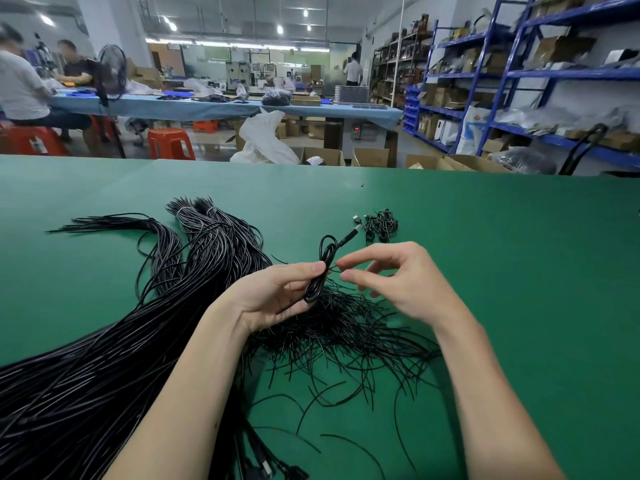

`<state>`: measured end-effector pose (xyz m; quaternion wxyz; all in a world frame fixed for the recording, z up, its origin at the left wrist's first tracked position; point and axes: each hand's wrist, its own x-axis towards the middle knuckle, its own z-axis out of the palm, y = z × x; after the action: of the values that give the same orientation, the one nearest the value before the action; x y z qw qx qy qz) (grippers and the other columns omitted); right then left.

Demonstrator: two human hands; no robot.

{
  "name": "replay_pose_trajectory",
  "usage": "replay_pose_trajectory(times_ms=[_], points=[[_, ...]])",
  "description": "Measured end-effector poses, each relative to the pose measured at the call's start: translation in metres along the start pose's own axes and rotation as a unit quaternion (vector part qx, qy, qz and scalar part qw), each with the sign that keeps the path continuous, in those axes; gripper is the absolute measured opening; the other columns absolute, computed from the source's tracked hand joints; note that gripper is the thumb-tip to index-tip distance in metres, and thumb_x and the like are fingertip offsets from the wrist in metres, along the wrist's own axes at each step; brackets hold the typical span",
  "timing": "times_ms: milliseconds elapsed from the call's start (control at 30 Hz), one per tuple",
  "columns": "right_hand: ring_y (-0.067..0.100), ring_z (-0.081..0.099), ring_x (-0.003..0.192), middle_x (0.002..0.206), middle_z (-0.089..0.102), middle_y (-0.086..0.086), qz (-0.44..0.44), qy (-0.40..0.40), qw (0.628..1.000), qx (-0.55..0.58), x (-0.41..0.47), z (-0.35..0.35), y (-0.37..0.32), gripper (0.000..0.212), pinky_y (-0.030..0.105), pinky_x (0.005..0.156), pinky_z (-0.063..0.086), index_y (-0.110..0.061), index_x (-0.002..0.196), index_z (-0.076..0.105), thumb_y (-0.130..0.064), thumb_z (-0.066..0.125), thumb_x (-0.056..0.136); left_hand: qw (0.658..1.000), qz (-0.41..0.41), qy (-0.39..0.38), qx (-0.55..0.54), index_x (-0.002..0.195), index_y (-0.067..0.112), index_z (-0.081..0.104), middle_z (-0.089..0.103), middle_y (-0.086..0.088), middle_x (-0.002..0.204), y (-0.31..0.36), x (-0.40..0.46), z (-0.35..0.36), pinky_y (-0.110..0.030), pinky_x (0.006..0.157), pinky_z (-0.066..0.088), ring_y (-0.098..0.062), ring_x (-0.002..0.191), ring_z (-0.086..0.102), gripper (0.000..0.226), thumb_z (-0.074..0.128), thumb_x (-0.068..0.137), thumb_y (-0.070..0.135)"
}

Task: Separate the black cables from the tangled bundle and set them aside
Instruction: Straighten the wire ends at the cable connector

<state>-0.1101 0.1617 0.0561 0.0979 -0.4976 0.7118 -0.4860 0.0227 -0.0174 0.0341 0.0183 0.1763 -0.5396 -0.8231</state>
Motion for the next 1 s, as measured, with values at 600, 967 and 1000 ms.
replay_pose_trajectory(times_ms=[600,967,1000], points=[[0.007,0.049,0.052,0.056,0.058,-0.01,0.111,0.154,0.951,0.245,0.01,0.046,-0.004,0.019,0.016,0.045,0.037,-0.016,0.075,0.072,-0.016,0.073,0.093,0.985,0.169,0.034,-0.012,0.099,0.007,0.078,0.075,-0.007,0.092,-0.006,0.009,0.014,-0.023,0.076,0.057,-0.013,0.079,0.068,0.032,0.081,0.067,0.014],[0.011,0.069,0.064,0.093,0.077,-0.014,0.017,0.108,0.989,0.096,0.006,0.03,0.008,0.008,0.018,0.053,0.049,-0.028,0.096,0.078,-0.024,0.078,0.089,0.99,0.124,0.053,-0.031,0.092,0.015,0.082,0.064,-0.005,0.097,-0.004,0.007,0.015,-0.025,0.085,0.046,-0.014,0.085,0.049,0.03,0.084,0.063,0.025],[0.01,0.069,0.065,0.093,0.076,-0.018,-0.026,0.113,0.992,0.045,0.006,0.028,0.009,0.008,0.014,0.056,0.047,-0.032,0.094,0.078,-0.025,0.079,0.089,0.991,0.119,0.047,-0.03,0.093,0.015,0.082,0.061,-0.006,0.097,-0.003,0.006,0.015,-0.024,0.083,0.049,-0.015,0.085,0.046,0.03,0.084,0.064,0.025]])
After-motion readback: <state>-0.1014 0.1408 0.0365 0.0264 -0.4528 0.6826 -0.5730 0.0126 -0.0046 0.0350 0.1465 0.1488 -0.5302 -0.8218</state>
